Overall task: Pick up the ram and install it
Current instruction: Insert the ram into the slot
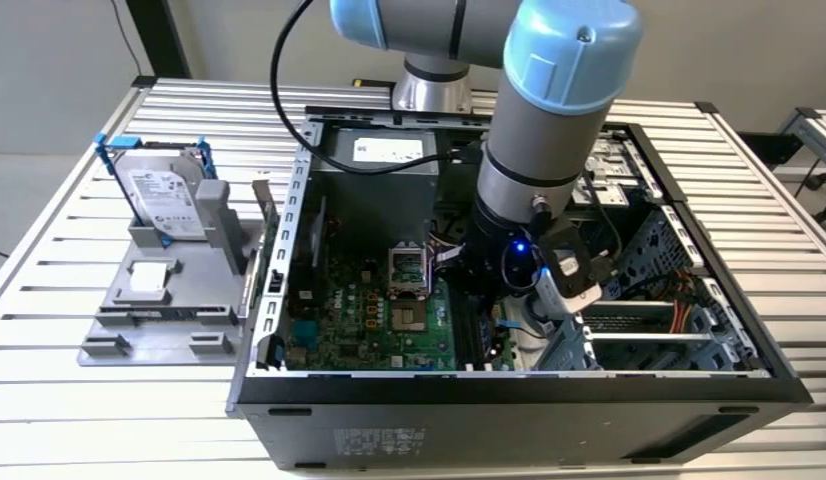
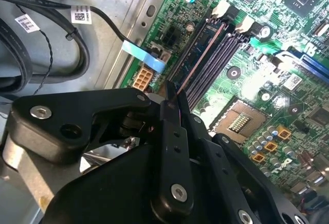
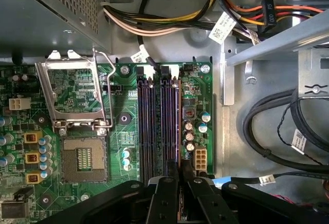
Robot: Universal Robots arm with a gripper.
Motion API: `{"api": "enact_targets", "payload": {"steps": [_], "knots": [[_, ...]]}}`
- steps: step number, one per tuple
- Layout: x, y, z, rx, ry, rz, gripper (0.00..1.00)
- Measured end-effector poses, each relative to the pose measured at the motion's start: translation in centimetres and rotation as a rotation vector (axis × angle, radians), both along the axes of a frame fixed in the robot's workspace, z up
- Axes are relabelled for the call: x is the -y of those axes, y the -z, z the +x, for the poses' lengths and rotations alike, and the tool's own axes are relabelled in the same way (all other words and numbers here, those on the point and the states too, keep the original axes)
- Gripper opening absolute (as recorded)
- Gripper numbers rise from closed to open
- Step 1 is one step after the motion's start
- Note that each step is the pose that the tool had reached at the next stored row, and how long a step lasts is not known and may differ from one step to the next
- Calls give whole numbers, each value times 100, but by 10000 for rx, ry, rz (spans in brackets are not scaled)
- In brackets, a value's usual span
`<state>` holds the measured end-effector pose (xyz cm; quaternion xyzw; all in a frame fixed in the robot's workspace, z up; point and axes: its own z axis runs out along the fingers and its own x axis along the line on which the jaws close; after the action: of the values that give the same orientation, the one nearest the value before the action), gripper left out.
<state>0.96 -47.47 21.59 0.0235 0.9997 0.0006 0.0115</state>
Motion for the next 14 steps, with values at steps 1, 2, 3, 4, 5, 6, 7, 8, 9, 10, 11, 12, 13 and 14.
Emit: {"api": "enact_targets", "payload": {"steps": [1,2,3,4,5,6,7,8,9,10,11,12,13,14], "knots": [[0,0,0,-13,-3,0,0],[0,0,0,-31,-7,0,0],[1,0,0,-49,-9,0,0],[1,0,0,-71,-9,-1,0],[1,0,0,-95,-9,-1,0],[2,1,0,-116,-9,-4,0],[2,2,0,-147,-10,-5,0],[3,5,0,-176,-10,-6,0],[2,6,0,-202,-10,-9,0],[3,6,0,-223,-9,-13,0],[3,6,0,-230,-9,-14,0],[3,6,2,-230,-8,-15,0],[3,6,7,-231,-9,-15,0],[3,7,15,-232,-8,-14,0]]}}
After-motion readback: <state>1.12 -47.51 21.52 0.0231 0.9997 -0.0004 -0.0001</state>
